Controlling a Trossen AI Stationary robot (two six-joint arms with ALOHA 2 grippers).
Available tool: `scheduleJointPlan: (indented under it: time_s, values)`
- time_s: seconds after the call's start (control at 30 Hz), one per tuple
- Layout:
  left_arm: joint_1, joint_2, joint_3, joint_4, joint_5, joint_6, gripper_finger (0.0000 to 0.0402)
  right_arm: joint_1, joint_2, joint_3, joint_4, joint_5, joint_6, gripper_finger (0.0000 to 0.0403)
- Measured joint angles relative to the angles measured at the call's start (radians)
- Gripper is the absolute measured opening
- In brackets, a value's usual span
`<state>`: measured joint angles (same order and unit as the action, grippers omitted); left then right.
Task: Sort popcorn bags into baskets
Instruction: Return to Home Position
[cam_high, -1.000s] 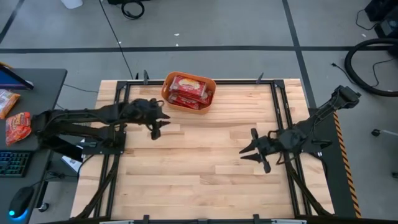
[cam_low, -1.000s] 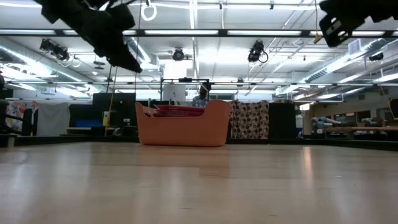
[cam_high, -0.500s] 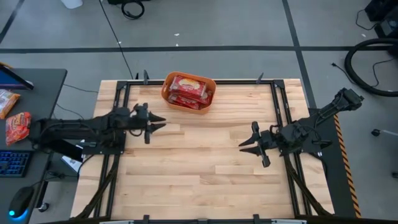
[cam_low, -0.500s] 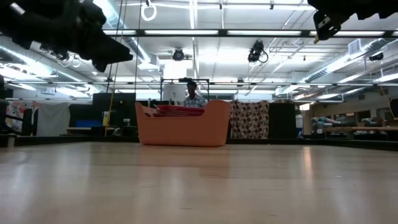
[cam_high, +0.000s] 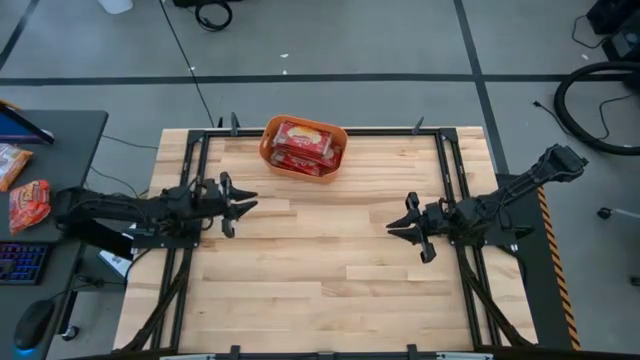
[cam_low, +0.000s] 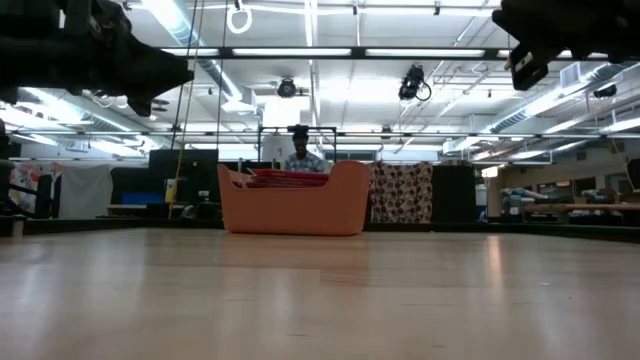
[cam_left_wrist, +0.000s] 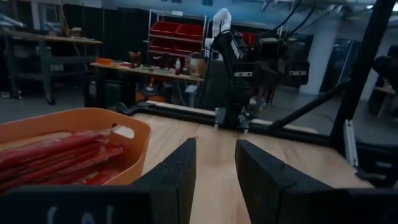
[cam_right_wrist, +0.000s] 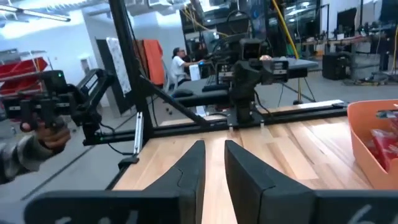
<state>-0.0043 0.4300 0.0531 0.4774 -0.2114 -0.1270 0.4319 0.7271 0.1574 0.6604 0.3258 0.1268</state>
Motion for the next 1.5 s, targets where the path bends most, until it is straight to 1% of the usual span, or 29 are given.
scheduleJointPlan:
  time_s: [0.07,0.13,0.17,0.23,0.3,0.37,0.47,0.53,0.73,0.8,0.93,1.03,1.13,1.2,1.3,1.37,1.5]
  values:
    - [-0.037,-0.008,-0.008,0.0,-0.052,0.03,0.0116,-0.003,-0.027,-0.023,0.003,0.013,-0.013,0.0063]
    - [-0.075,-0.019,-0.015,-0.004,-0.101,0.061,0.0116,-0.003,-0.066,-0.047,-0.006,0.05,-0.038,0.0061]
    - [-0.093,-0.027,-0.02,-0.001,-0.109,0.077,0.0116,-0.003,-0.093,-0.062,-0.006,0.074,-0.05,0.0059]
    - [-0.131,-0.049,-0.04,0.03,-0.11,0.112,0.0116,-0.003,-0.155,-0.101,-0.001,0.118,-0.067,0.0057]
    - [-0.161,-0.075,-0.045,0.02,-0.115,0.141,0.0114,-0.004,-0.229,-0.148,-0.006,0.144,-0.071,0.0054]
    - [-0.179,-0.099,-0.045,0.0,-0.126,0.166,0.0105,-0.005,-0.29,-0.151,-0.082,0.167,-0.05,0.0051]
    - [-0.187,-0.133,-0.045,-0.004,-0.12,0.2,0.0085,-0.008,-0.341,-0.152,-0.114,0.172,-0.035,0.0048]
    - [-0.185,-0.154,-0.045,-0.005,-0.096,0.221,0.007,-0.008,-0.366,-0.152,-0.115,0.15,-0.051,0.0046]
    - [-0.184,-0.184,-0.045,-0.051,0.003,0.244,0.0019,-0.007,-0.382,-0.151,-0.16,0.002,-0.076,0.0046]
    - [-0.184,-0.184,-0.045,-0.062,0.03,0.248,0.0007,-0.007,-0.381,-0.151,-0.184,-0.006,-0.07,0.0045]
    - [-0.184,-0.184,-0.045,-0.081,0.053,0.252,0.0008,-0.007,-0.381,-0.151,-0.25,-0.006,-0.035,0.0041]
    - [-0.184,-0.184,-0.045,-0.083,0.044,0.254,0.0008,-0.007,-0.381,-0.151,-0.323,-0.003,-0.067,0.0041]
    - [-0.184,-0.183,-0.045,-0.087,-0.027,0.253,0.001,-0.007,-0.381,-0.151,-0.376,0.023,-0.105,0.0042]
    - [-0.184,-0.182,-0.045,-0.094,-0.068,0.22,0.0013,-0.007,-0.381,-0.151,-0.386,0.028,-0.108,0.0043]
    - [-0.184,-0.182,-0.046,-0.098,-0.074,0.097,0.0018,-0.007,-0.381,-0.151,-0.384,0.025,-0.096,0.0043]
    - [-0.184,-0.182,-0.046,-0.097,-0.075,0.045,0.0018,-0.007,-0.381,-0.151,-0.385,0.023,-0.097,0.0043]
    - [-0.184,-0.182,-0.046,-0.097,-0.076,0.03,0.0016,-0.007,-0.381,-0.151,-0.384,0.023,-0.097,0.0044]
